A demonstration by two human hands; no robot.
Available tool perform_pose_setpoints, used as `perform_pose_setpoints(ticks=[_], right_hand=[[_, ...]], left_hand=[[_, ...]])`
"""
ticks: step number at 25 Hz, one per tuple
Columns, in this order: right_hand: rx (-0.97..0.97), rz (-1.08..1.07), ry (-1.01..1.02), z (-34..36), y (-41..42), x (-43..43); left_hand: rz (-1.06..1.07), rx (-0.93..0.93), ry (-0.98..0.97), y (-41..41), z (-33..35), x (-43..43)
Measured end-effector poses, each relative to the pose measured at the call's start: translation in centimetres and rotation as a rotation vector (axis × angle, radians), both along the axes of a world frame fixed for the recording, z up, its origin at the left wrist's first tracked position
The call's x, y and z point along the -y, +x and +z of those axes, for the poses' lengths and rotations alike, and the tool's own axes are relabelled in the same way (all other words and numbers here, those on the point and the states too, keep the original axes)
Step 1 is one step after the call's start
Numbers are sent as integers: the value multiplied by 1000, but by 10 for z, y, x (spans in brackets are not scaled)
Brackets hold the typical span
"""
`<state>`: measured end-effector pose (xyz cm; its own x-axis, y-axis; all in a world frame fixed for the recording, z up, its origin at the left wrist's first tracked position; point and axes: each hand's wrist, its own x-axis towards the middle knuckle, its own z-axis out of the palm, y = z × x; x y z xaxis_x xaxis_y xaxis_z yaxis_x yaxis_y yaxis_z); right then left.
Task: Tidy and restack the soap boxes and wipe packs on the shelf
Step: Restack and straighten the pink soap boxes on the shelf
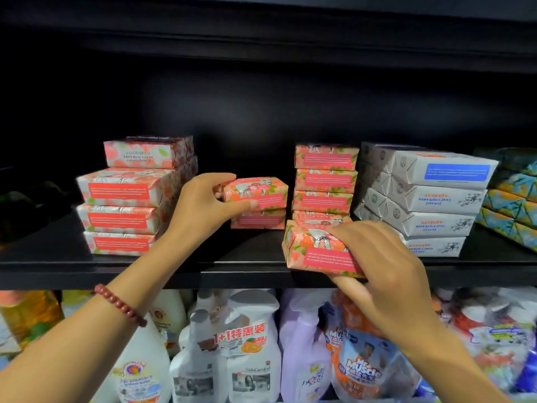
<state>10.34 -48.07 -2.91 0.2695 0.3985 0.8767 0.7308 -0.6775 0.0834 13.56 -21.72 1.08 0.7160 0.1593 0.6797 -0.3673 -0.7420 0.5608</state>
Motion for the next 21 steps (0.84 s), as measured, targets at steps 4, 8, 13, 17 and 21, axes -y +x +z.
perform_pose_setpoints(ticks=[4, 8, 13, 17, 21], right_hand=[[-1, -4, 15, 1, 1, 1], [-5, -12, 18, 1, 1, 6], [-13, -28, 23, 2, -1, 8], [4, -47, 23, 3, -1, 8], [1, -41, 33, 8, -1, 4]], left_hand=[[-22, -99, -6, 22, 2, 3], [-58, -140, -25, 34, -3, 2], [-87, -157, -9, 39, -4, -2], [-96, -171, -3, 39, -5, -5], [-45, -185, 16, 33, -3, -3]])
